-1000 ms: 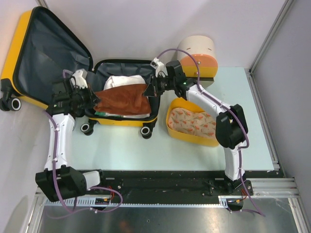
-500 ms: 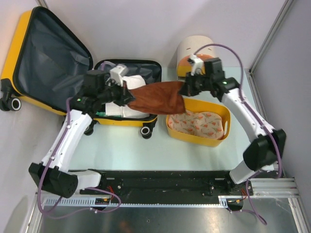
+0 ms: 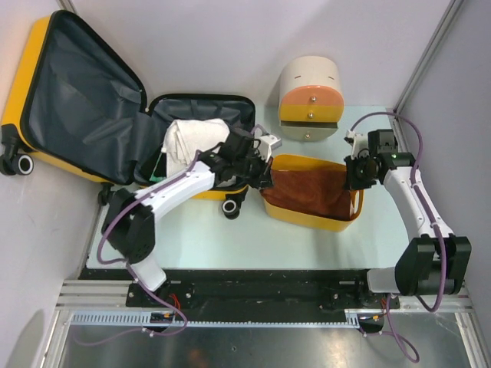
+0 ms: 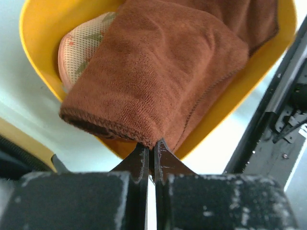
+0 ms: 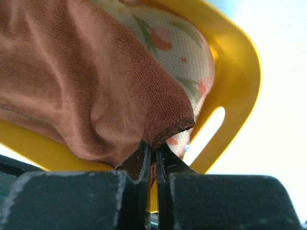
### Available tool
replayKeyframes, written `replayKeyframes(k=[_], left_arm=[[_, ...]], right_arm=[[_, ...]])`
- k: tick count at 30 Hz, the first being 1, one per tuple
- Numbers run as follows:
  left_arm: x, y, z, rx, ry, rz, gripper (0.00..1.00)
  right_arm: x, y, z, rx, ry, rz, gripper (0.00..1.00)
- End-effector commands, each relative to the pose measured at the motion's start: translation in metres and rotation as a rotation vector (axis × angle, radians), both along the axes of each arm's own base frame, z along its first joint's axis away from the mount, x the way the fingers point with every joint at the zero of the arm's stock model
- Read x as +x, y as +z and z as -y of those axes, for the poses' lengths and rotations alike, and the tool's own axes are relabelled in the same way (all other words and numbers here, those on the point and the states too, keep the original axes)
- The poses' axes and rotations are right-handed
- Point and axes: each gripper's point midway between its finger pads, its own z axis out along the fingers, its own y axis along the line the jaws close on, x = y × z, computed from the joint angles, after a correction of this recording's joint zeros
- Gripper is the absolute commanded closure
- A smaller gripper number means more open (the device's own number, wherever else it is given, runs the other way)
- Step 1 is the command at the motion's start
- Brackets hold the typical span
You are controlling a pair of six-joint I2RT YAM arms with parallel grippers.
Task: Open, take out, and arrange the luggage
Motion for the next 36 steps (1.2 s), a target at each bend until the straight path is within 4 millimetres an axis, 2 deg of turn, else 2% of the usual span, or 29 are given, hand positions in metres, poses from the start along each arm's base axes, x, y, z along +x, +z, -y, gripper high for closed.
replayKeyframes(k=[1,2,5,7,8,9,10,11,12,13,14,15,16,17,19,20,21,22,23,24,25,27,29,30,31,33,34,35,36], left_arm=[[0.022,-0.005,0.018,-0.011,0.024,0.058,1.0],[0.027,-0.019,0.019,0.014,0.032,0.059,1.0],[0.033,-0.041,0.022,0.058,0.042,0.042,1.0],[0.036,-0.046,0.022,0.072,0.046,0.048,0.99],[0.036,-0.045,0.022,0.077,0.043,0.057,0.96],[0.036,-0.043,0.022,0.076,0.037,0.062,0.91],[0.033,-0.036,0.021,0.075,0.025,0.062,0.77],[0.03,-0.017,0.02,0.049,0.009,0.088,0.68],[0.021,-0.002,0.022,0.007,-0.033,0.085,0.44],[0.016,0.014,0.02,-0.024,-0.055,0.1,0.28],[0.009,0.046,0.013,-0.072,-0.06,0.15,0.15],[0.005,0.061,0.009,-0.088,-0.078,0.191,0.04],[0.001,0.072,0.002,-0.103,-0.081,0.205,0.01],[0.003,0.096,-0.014,-0.137,-0.064,0.246,0.0],[0.005,0.108,-0.037,-0.157,-0.038,0.247,0.0],[0.021,0.118,-0.064,-0.161,0.039,0.259,0.0],[0.029,0.12,-0.079,-0.156,0.08,0.26,0.0],[0.046,0.119,-0.113,-0.144,0.177,0.253,0.01],[0.054,0.118,-0.13,-0.142,0.226,0.243,0.02],[0.061,0.116,-0.147,-0.14,0.271,0.238,0.03],[0.074,0.111,-0.179,-0.139,0.37,0.21,0.04],[0.084,0.104,-0.208,-0.135,0.464,0.176,0.06],[0.096,0.091,-0.25,-0.127,0.606,0.129,0.06],[0.099,0.087,-0.261,-0.118,0.644,0.119,0.04],[0.101,0.076,-0.277,-0.107,0.695,0.09,0.04],[0.103,0.065,-0.289,-0.088,0.734,0.07,0.02],[0.103,0.055,-0.297,-0.058,0.76,0.056,0.02],[0.103,0.048,-0.302,-0.044,0.773,0.048,0.02],[0.104,0.043,-0.305,-0.034,0.782,0.041,0.01]], right_arm=[[0.01,-0.024,0.024,-0.117,-0.003,0.01,1.0],[0.012,-0.029,0.025,-0.12,-0.006,0.007,1.0],[0.022,-0.042,0.022,-0.144,-0.004,0.012,1.0],[0.026,-0.047,0.022,-0.166,0.007,0.012,1.0],[0.028,-0.047,0.027,-0.197,-0.005,0.016,0.99],[0.029,-0.048,0.027,-0.206,-0.003,0.018,0.93],[0.028,-0.045,0.027,-0.206,-0.003,0.019,0.71],[0.027,-0.04,0.023,-0.188,0.004,0.023,0.57],[0.025,-0.034,0.02,-0.169,0.005,0.027,0.46],[0.02,-0.028,0.01,-0.12,0.028,0.024,0.35],[0.02,-0.008,0.003,-0.079,0.03,0.072,0.32],[0.019,0.002,-0.003,-0.057,0.039,0.092,0.3],[0.018,0.011,-0.01,-0.034,0.053,0.119,0.25],[0.016,0.028,-0.02,-0.005,0.077,0.164,0.24],[0.017,0.044,-0.034,0.035,0.102,0.218,0.19],[0.016,0.052,-0.044,0.058,0.124,0.244,0.19],[0.016,0.062,-0.053,0.092,0.129,0.27,0.18],[0.022,0.072,-0.062,0.118,0.142,0.32,0.18],[0.025,0.079,-0.069,0.14,0.151,0.347,0.17],[0.025,0.085,-0.086,0.177,0.175,0.361,0.17],[0.034,0.095,-0.098,0.201,0.191,0.413,0.16],[0.036,0.101,-0.126,0.241,0.244,0.438,0.17],[0.05,0.105,-0.152,0.277,0.27,0.457,0.16],[0.05,0.105,-0.169,0.288,0.308,0.461,0.16],[0.062,0.103,-0.182,0.319,0.3,0.453,0.16],[0.068,0.103,-0.204,0.362,0.327,0.446,0.17],[0.07,0.117,-0.221,0.399,0.366,0.482,0.18],[0.075,0.108,-0.233,0.407,0.379,0.461,0.18],[0.077,0.108,-0.243,0.419,0.397,0.461,0.18]])
